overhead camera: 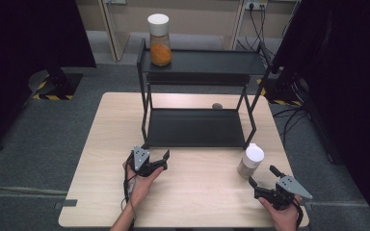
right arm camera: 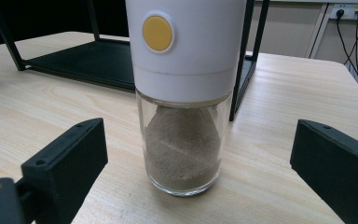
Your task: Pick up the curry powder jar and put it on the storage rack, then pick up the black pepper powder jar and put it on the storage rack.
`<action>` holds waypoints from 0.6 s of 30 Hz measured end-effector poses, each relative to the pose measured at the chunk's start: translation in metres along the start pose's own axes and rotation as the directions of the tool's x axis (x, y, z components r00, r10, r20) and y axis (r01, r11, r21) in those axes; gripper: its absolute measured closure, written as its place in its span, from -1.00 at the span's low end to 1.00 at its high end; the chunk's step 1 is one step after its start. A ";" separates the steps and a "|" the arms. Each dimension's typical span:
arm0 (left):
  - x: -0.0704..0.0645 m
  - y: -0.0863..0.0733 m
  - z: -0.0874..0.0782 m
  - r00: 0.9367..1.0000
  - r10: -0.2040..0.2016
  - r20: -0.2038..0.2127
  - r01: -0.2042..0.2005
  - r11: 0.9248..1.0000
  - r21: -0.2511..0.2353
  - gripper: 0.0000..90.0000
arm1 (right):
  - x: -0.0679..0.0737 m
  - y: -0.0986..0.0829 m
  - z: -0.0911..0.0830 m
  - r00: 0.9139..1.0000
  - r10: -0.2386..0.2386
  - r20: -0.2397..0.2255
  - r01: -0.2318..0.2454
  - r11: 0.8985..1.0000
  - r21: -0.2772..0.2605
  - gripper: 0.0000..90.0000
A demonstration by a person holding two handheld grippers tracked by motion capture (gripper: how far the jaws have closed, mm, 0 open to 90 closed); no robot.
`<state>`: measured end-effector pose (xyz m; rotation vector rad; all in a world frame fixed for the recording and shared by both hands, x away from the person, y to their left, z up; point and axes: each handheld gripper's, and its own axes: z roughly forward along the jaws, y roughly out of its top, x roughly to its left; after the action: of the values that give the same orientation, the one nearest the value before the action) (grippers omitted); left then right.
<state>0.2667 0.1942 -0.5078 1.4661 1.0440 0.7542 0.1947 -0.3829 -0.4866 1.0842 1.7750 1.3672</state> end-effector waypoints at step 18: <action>0.000 -0.002 -0.001 1.000 0.011 0.005 -0.011 1.000 -0.009 -0.79 | -0.001 0.000 0.000 1.000 0.004 -0.003 -0.004 1.000 -0.002 -0.91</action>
<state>0.2656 0.1945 -0.5092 1.4662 1.0280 0.7613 0.1947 -0.3840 -0.4869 1.0852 1.7742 1.3740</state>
